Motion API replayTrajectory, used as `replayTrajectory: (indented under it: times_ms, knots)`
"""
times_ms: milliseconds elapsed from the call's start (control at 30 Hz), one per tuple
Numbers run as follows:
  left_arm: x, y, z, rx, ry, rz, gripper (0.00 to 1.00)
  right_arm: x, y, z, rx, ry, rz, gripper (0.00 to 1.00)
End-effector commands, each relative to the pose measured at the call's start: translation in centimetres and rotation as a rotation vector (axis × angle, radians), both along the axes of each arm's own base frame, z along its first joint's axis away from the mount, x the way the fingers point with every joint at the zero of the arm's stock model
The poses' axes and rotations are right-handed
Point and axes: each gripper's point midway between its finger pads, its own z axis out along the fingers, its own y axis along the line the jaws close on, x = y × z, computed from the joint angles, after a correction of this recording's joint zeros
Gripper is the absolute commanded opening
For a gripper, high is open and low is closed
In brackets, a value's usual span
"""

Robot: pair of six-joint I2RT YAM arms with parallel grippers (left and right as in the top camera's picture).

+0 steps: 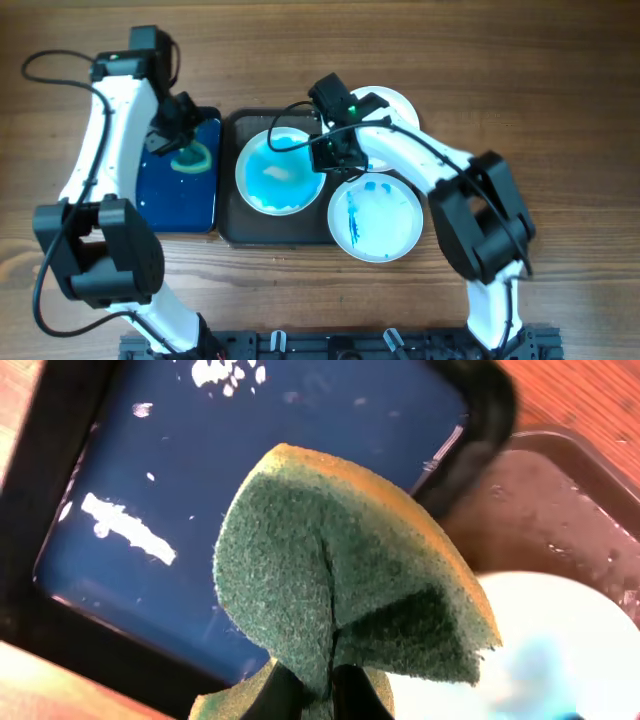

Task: Clean dirty plates on tray and stack at the side
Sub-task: 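Return the sponge to the blue tray with the left gripper, then lift the cleaned plate with the right gripper and place it right of the tray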

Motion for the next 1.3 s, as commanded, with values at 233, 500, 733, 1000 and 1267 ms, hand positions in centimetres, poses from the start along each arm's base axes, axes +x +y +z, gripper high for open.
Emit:
replayTrajectory:
  times_ms: [233, 500, 733, 1000, 1267]
  knots:
    - [0.0, 1.1, 1.0, -0.046, -0.027, 0.021, 0.04, -1.2, -5.3, 13.3, -0.633, -0.622, 0.014, 0.04]
    - [0.0, 1.1, 1.0, -0.046, -0.026, 0.021, 0.04, -4.2, -1.8, 22.0, -0.897, -1.152, 0.02, 0.04]
    - [0.0, 1.1, 1.0, -0.046, -0.027, 0.021, 0.04, -6.0, 1.5, 25.3, -0.939, -1.326, 0.051, 0.04]
    - [0.0, 0.7, 1.0, -0.053, -0.027, 0.013, 0.04, -5.4, 3.3, 21.5, -0.755, -1.164, 0.138, 0.04]
    - [0.2, -2.1, 1.0, -0.055, -0.026, -0.061, 0.04, -3.6, 1.0, 16.5, -0.187, -0.567, 0.103, 0.04]
